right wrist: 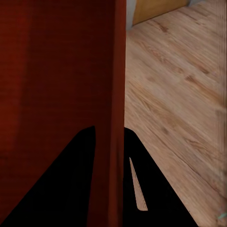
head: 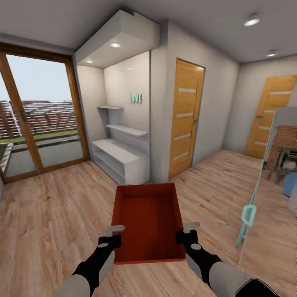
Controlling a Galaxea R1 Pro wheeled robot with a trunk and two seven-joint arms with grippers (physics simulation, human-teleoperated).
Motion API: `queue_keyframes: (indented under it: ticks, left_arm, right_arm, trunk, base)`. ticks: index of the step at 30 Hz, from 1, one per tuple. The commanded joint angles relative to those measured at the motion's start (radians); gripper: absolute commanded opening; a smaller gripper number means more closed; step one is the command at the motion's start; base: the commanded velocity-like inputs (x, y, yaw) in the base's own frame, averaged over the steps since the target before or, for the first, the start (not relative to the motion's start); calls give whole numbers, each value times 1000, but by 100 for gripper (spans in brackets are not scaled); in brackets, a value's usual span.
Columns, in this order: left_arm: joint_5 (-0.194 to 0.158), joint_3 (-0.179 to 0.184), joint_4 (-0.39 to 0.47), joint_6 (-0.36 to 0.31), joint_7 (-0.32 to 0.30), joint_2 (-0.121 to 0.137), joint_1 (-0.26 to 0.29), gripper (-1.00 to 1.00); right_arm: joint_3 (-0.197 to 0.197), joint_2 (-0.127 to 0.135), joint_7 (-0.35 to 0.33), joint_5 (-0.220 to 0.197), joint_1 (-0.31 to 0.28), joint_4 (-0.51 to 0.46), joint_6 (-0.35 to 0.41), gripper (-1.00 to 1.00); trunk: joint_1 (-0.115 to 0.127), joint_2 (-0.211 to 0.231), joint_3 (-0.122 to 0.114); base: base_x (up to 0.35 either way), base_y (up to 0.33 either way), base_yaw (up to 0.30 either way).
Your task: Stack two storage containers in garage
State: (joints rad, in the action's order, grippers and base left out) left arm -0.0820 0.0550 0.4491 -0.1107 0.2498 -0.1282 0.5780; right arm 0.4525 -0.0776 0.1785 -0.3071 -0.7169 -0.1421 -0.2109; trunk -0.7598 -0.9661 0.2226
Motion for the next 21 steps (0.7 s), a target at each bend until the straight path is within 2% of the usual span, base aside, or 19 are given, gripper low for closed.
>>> queue_keyframes:
  ticks: [1,21]
  left_arm:
    - [15,-23,6,9,63,25,0,-100]
    - [15,-23,5,9,63,25,0,-100]
  right_arm:
    - [-43,-1,-1,-43,-1,0,1,-100]
    - [-43,0,-1,-43,-1,0,0,-100]
  trunk:
    - [-1,-1,1]
    - [-1,-1,1]
  base:
    - [323,95,-271]
    - [323,149,-284]
